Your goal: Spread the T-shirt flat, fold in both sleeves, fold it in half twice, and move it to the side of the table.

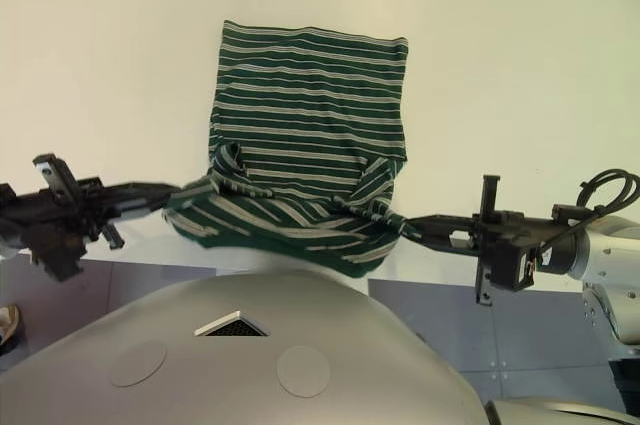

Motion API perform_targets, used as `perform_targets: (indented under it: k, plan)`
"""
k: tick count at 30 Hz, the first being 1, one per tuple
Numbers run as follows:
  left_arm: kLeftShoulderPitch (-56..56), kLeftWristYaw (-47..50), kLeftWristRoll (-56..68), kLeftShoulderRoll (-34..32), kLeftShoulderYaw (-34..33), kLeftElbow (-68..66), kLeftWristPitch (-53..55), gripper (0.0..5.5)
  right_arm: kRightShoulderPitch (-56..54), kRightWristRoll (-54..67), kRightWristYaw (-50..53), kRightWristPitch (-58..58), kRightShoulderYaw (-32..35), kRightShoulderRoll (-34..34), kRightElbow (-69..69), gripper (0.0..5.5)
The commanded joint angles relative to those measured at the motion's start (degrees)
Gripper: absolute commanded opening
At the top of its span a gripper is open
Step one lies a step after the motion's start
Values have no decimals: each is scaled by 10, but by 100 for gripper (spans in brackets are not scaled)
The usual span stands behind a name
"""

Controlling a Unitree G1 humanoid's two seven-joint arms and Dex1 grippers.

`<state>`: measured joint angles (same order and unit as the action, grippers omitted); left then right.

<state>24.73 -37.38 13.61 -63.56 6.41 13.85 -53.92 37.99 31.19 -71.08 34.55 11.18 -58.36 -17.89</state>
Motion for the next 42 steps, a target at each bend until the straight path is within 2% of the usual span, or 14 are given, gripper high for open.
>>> perform_targets:
  k: [1,7,14,20,26,27,31,36,42]
  plan:
    - [-98,-33,-24,56,36,-62,53,0,-101,-92,91,-45,-3,47,45,7]
    - [-254,-27,-86,175,57,-210,113,0,-301,-282,222,-82,-67,121,168,7]
    - [-424,21,-172,302,68,-471,155,0,-482,-460,379,-91,-145,192,376,7]
    - [-526,107,-275,383,104,-658,144,0,-539,-557,466,-75,-209,214,494,7]
    - [-585,199,-314,441,109,-755,134,0,-549,-566,497,-76,-224,223,517,7]
    - [-596,211,-317,447,108,-766,133,0,-549,-565,503,-80,-223,224,517,35]
    - [-632,247,-324,459,99,-806,145,69,-562,-535,533,-99,-196,237,524,106]
    - [-671,264,-325,473,88,-862,229,151,-621,-437,520,-112,-142,275,606,192]
    - [-696,289,-298,473,45,-888,313,248,-646,-398,522,-92,-121,285,650,298]
